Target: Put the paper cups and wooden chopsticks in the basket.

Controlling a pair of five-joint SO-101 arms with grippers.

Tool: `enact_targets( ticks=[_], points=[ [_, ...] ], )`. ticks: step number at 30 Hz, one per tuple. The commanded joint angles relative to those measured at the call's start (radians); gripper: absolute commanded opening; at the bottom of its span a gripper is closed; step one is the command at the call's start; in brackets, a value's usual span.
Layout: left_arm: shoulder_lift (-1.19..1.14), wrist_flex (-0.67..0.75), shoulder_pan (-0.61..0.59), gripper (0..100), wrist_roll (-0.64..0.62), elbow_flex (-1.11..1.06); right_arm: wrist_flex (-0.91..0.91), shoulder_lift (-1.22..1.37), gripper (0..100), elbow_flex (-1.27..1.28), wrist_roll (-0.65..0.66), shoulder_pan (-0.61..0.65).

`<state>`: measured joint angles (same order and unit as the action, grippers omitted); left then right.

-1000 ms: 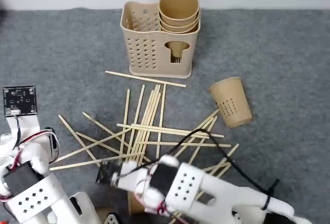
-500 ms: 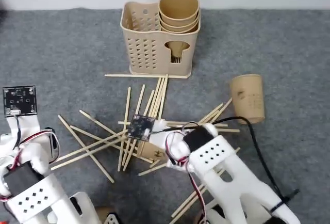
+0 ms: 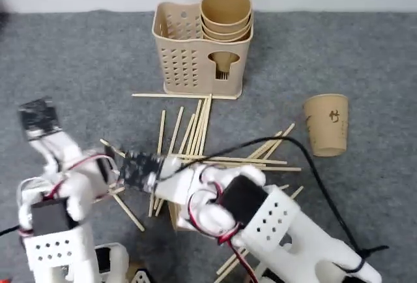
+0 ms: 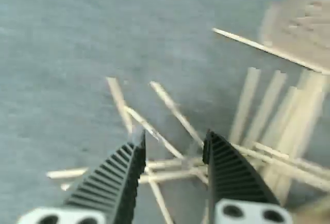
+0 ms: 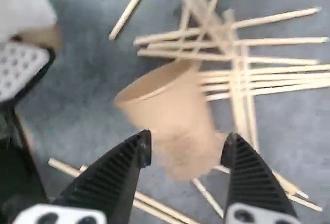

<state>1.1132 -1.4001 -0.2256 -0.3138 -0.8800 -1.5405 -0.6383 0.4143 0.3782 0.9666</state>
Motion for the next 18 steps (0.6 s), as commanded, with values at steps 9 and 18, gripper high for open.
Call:
enact_targets(
  ticks=[9,18],
  points=[
    [0.005,-0.216,0.338,25,-0.034,0.093,-0.096,0.033,23.6,-0.358,0.16,-0.41],
    [-0.077,-0.186,0.436,25,-0.094,0.058,0.082,0.033,23.6,-0.42,0.261,-0.736]
  ],
)
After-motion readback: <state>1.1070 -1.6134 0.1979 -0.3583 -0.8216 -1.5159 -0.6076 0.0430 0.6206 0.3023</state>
